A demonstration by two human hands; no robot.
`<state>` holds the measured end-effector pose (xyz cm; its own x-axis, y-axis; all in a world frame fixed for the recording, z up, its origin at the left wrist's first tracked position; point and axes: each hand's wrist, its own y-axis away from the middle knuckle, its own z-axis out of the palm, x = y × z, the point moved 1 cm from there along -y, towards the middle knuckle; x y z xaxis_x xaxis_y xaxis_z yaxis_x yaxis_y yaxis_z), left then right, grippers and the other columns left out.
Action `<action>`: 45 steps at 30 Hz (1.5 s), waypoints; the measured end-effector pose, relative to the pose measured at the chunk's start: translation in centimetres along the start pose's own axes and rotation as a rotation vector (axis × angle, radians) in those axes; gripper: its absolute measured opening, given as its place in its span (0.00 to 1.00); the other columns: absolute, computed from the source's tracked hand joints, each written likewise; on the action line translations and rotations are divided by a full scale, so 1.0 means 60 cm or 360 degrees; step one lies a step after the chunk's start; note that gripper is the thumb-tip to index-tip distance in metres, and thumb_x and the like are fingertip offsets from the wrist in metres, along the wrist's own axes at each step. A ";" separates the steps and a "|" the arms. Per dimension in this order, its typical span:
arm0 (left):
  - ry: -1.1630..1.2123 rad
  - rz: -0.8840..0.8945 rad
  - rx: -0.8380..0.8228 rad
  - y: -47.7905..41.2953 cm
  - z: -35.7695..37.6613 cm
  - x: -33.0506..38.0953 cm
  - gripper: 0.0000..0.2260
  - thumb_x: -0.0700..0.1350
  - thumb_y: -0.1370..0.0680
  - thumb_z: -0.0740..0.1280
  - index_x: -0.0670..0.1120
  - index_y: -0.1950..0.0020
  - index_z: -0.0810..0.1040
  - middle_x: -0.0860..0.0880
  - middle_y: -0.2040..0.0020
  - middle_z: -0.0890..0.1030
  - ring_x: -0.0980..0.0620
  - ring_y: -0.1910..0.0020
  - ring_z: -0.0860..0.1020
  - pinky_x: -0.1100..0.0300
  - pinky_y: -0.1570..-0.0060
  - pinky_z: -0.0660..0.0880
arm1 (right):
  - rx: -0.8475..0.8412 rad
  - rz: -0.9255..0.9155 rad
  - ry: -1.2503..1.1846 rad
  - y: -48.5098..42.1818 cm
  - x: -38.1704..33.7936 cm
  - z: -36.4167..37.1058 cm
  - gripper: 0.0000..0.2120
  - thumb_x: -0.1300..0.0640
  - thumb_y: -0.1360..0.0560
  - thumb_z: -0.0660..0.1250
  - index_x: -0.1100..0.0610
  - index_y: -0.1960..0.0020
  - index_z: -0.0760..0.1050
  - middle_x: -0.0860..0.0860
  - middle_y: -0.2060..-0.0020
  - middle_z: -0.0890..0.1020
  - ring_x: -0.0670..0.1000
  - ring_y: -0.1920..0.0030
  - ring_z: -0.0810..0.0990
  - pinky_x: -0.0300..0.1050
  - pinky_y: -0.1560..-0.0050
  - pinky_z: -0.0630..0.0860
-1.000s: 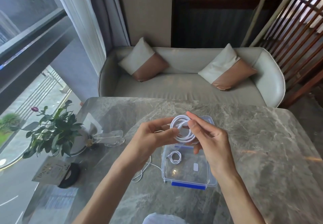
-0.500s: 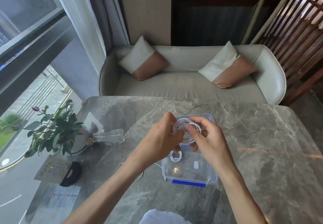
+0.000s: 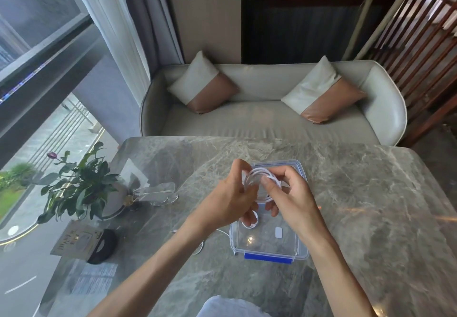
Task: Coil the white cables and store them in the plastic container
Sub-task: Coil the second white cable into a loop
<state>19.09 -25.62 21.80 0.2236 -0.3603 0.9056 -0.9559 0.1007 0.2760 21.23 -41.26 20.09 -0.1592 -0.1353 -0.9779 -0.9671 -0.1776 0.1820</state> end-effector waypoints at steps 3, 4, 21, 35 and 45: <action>0.0087 -0.0115 0.0059 0.003 -0.007 -0.004 0.12 0.43 0.21 0.67 0.49 0.43 0.66 0.43 0.66 0.84 0.40 0.72 0.83 0.53 0.72 0.80 | -0.0024 -0.0092 0.0131 0.004 0.003 0.004 0.05 0.57 0.23 0.71 0.51 0.52 0.74 0.46 0.59 0.83 0.49 0.71 0.81 0.43 0.72 0.77; 0.0168 -0.0161 0.0037 0.002 -0.010 -0.004 0.11 0.42 0.21 0.66 0.46 0.40 0.69 0.42 0.64 0.85 0.40 0.71 0.83 0.51 0.70 0.82 | -0.0022 -0.0116 0.0154 0.005 0.004 0.005 0.06 0.58 0.23 0.71 0.51 0.53 0.74 0.47 0.60 0.83 0.51 0.70 0.82 0.45 0.72 0.77; 0.0826 -0.0321 -0.0276 0.021 -0.028 -0.023 0.22 0.59 0.21 0.63 0.41 0.49 0.82 0.41 0.57 0.81 0.46 0.63 0.80 0.57 0.65 0.79 | -0.0032 0.0120 0.0183 -0.006 0.019 -0.005 0.09 0.47 0.26 0.73 0.51 0.52 0.77 0.45 0.62 0.86 0.53 0.72 0.85 0.46 0.68 0.81; 0.0247 -0.0115 0.0060 0.014 -0.018 -0.061 0.14 0.45 0.17 0.60 0.38 0.56 0.77 0.46 0.66 0.78 0.52 0.72 0.75 0.59 0.73 0.72 | -0.0296 0.0120 0.0069 -0.017 0.014 -0.005 0.06 0.49 0.25 0.74 0.48 0.50 0.84 0.50 0.54 0.87 0.54 0.61 0.88 0.49 0.61 0.85; 0.0449 -0.0322 0.0040 -0.043 0.047 -0.171 0.07 0.37 0.18 0.61 0.36 0.47 0.79 0.40 0.64 0.78 0.45 0.67 0.77 0.57 0.67 0.76 | -0.0140 0.0533 -0.0151 -0.041 0.152 -0.016 0.06 0.60 0.22 0.71 0.56 0.46 0.83 0.49 0.61 0.89 0.43 0.62 0.86 0.36 0.64 0.82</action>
<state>18.70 -24.77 10.88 0.4494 -0.0995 0.8878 -0.8905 0.0291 0.4541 22.32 -43.00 10.80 -0.4861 -0.1097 -0.8670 -0.8381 -0.2226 0.4981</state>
